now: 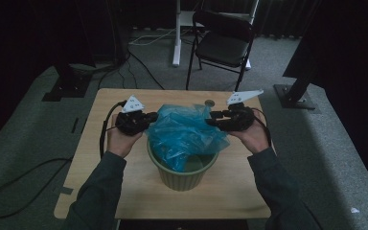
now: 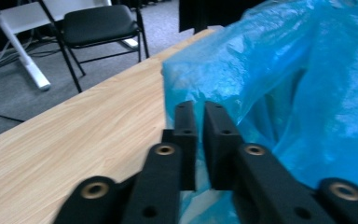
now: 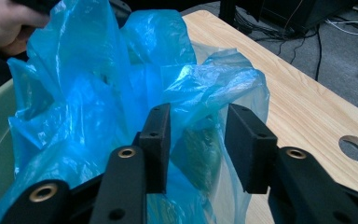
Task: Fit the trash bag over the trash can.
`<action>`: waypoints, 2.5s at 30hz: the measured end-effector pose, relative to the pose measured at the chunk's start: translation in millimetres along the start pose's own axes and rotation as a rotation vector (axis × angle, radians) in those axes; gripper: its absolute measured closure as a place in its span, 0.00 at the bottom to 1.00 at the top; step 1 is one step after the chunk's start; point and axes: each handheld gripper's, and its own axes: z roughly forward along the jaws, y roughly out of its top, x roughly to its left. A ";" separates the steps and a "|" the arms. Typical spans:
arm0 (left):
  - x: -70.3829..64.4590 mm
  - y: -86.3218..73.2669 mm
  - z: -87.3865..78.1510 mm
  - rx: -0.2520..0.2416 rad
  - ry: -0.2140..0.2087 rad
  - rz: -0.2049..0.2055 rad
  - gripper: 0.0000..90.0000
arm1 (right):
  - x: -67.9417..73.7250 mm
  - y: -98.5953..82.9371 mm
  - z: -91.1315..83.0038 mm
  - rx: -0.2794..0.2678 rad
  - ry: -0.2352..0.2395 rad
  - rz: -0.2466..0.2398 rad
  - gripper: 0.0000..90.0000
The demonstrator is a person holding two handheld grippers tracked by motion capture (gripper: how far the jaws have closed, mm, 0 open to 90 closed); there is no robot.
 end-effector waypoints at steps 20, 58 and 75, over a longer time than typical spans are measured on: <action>16.0 -14.2 -6.0 0.007 0.078 -0.077 1.00 | 5.6 -2.7 0.6 0.000 0.050 -0.030 0.62; 26.5 -18.6 -26.3 -0.015 0.062 -0.177 0.79 | 1.7 -20.4 -29.2 -0.013 0.001 0.012 0.77; 0.0 -21.7 -35.7 -0.013 -0.074 -0.144 0.68 | 10.9 -28.5 -22.9 0.024 0.090 0.008 0.71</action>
